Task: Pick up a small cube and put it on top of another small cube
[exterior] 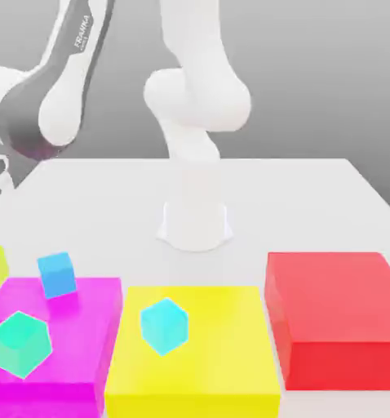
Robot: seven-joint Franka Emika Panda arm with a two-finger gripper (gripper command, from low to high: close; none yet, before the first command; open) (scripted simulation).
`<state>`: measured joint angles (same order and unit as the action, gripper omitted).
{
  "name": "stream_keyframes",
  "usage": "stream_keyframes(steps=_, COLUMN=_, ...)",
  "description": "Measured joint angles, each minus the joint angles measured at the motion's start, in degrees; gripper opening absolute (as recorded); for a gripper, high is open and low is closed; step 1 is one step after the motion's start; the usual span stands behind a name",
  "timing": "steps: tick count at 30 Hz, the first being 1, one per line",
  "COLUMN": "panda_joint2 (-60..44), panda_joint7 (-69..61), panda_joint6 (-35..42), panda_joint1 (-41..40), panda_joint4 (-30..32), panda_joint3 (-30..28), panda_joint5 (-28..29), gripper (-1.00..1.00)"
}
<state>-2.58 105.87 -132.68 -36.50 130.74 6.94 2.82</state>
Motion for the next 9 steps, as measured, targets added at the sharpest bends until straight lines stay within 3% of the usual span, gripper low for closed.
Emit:
stream_keyframes(steps=2, panda_joint2=0.34, panda_joint7=1.92, panda_joint6=0.22, panda_joint1=2.96, panda_joint4=-0.69, panda_joint3=0.95, panda_joint5=-1.63, gripper=-1.0)
stream_keyframes(steps=5, panda_joint2=-3.91, panda_joint7=3.47, panda_joint6=-5.49, panda_joint1=2.45, panda_joint4=0.87, panda_joint3=0.4, panda_joint5=-1.54, gripper=-1.0)
stream_keyframes(steps=6, panda_joint2=-5.26, panda_joint7=3.74, panda_joint6=-7.32, panda_joint1=2.52, panda_joint4=1.37, panda_joint3=0.33, panda_joint5=-1.32, gripper=1.0)
stream_keyframes(steps=9, panda_joint2=-5.26, panda_joint7=3.74, panda_joint6=-7.32, panda_joint1=2.52, panda_joint4=1.37, panda_joint3=0.33, panda_joint5=-1.32, gripper=1.0)
